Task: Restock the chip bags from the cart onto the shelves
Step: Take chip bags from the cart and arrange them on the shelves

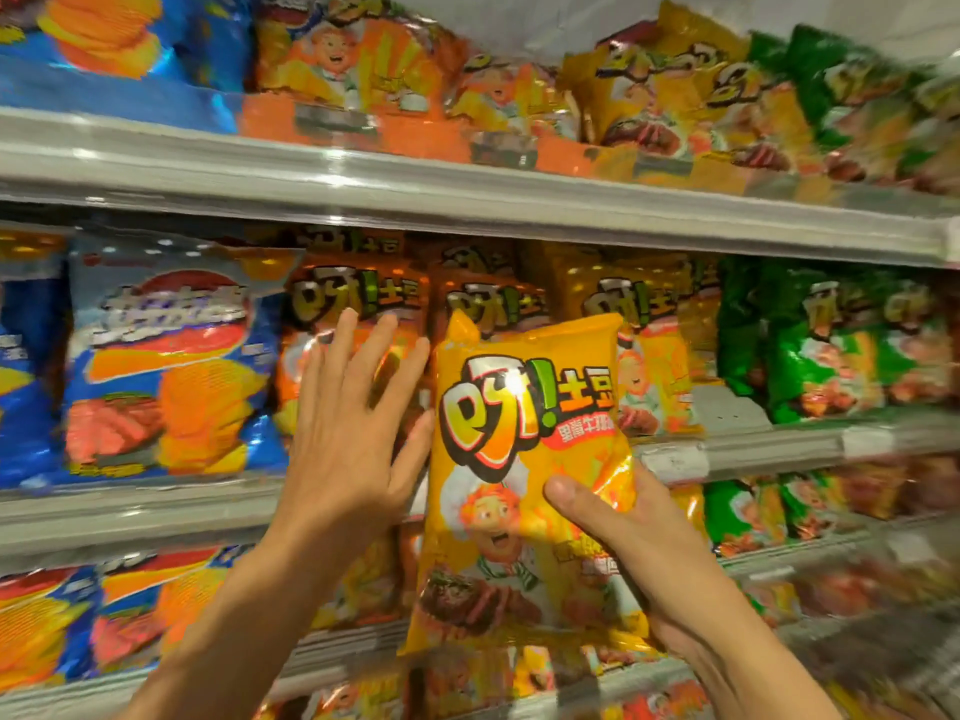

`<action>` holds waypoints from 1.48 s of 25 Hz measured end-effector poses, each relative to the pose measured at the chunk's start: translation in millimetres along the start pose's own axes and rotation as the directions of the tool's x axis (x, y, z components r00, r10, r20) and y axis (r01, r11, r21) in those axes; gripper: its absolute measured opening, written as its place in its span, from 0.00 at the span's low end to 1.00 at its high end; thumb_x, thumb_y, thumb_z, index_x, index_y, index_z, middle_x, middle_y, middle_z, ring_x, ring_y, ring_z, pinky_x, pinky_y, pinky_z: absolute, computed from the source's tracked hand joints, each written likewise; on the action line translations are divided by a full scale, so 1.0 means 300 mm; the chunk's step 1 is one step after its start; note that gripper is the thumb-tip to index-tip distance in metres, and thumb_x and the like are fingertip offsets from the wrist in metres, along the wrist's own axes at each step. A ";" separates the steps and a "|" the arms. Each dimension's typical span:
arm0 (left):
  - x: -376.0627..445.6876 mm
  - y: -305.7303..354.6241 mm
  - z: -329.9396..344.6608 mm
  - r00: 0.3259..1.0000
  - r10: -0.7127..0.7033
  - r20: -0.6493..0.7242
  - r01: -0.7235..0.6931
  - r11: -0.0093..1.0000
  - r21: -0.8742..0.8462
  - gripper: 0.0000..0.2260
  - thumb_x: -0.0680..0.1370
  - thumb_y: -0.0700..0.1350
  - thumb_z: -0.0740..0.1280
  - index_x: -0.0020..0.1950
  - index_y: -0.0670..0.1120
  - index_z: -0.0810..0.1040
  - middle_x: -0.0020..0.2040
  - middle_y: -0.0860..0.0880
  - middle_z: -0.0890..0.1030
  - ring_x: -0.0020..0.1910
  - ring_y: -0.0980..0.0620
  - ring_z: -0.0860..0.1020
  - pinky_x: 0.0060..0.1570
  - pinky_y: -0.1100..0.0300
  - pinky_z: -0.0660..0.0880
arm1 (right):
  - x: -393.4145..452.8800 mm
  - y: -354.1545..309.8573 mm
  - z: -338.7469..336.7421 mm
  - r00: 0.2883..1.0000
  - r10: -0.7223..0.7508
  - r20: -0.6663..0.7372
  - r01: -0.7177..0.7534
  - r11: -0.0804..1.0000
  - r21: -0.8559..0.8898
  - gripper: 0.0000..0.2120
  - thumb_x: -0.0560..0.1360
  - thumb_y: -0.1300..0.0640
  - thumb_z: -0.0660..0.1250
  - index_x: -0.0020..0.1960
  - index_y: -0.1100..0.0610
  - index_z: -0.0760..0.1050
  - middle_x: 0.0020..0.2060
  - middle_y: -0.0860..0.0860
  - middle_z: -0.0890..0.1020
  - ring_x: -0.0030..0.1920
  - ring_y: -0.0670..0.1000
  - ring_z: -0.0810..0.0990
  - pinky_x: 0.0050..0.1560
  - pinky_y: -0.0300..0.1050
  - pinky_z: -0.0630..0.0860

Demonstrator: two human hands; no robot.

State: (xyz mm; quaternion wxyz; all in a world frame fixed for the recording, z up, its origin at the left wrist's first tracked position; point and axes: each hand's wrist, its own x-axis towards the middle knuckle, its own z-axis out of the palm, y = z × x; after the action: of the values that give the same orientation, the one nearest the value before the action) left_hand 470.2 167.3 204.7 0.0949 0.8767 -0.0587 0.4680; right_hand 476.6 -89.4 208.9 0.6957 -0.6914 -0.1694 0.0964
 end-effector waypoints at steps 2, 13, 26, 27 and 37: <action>0.025 0.097 0.060 1.000 0.016 0.010 -0.016 0.999 -0.043 0.25 0.81 0.53 0.57 0.78 0.48 0.67 0.81 0.45 0.59 0.82 0.43 0.48 0.77 0.38 0.50 | -0.010 -0.007 -0.097 1.000 0.000 -0.028 0.001 1.000 0.012 0.29 0.63 0.41 0.82 0.62 0.43 0.79 0.54 0.45 0.88 0.55 0.44 0.86 0.51 0.37 0.79; 0.260 0.676 0.472 0.995 0.096 0.020 -0.097 0.994 0.059 0.27 0.82 0.54 0.59 0.79 0.45 0.65 0.81 0.45 0.60 0.82 0.42 0.50 0.77 0.37 0.54 | 0.250 -0.054 -0.912 0.995 -0.067 -0.080 0.064 0.997 -0.046 0.54 0.55 0.26 0.78 0.77 0.35 0.63 0.69 0.40 0.78 0.69 0.49 0.77 0.74 0.60 0.69; 0.273 0.781 0.618 0.957 -0.042 0.288 -0.066 0.932 0.357 0.37 0.78 0.73 0.52 0.82 0.56 0.52 0.79 0.47 0.65 0.81 0.42 0.55 0.77 0.36 0.50 | 0.638 -0.131 -0.971 0.989 -0.140 0.042 0.146 0.948 -0.282 0.33 0.77 0.49 0.73 0.78 0.50 0.63 0.63 0.49 0.81 0.60 0.49 0.81 0.58 0.44 0.78; 0.273 0.782 0.620 0.954 -0.052 0.296 -0.070 0.920 0.385 0.35 0.79 0.72 0.52 0.82 0.57 0.53 0.79 0.46 0.66 0.81 0.41 0.56 0.77 0.35 0.52 | 0.636 -0.118 -0.959 0.972 -0.235 -0.016 0.208 0.890 -0.406 0.39 0.78 0.49 0.72 0.81 0.48 0.55 0.69 0.52 0.75 0.67 0.53 0.77 0.63 0.46 0.75; 0.286 0.807 0.628 0.950 -0.144 0.277 0.029 0.924 0.381 0.32 0.81 0.69 0.49 0.80 0.53 0.63 0.78 0.47 0.68 0.80 0.42 0.60 0.75 0.37 0.56 | 0.628 -0.067 -0.908 0.884 -0.466 -0.035 0.357 0.721 -0.594 0.41 0.75 0.45 0.74 0.80 0.43 0.55 0.78 0.51 0.58 0.77 0.53 0.62 0.63 0.41 0.63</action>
State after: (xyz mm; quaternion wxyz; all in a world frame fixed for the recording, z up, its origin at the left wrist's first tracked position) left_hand 623.8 -111.8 200.6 -0.0622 0.9412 0.0563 0.3274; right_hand 749.1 -273.9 251.8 0.4721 -0.8177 -0.2761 -0.1800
